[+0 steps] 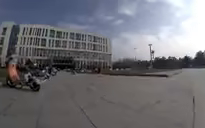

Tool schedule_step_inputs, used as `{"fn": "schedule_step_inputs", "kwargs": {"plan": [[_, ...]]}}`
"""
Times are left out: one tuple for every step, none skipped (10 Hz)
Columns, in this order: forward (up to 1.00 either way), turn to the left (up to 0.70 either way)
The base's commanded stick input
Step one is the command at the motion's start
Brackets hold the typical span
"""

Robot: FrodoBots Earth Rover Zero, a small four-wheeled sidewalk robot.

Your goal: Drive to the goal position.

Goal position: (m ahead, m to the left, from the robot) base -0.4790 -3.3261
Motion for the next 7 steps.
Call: {"fn": "schedule_step_inputs", "kwargs": {"plan": [[0.85,0.00],[0.85,0.00],[0.85,0.00],[0.85,0.00],[0.85,0.00],[0.85,0.00],[0.85,0.00]]}}
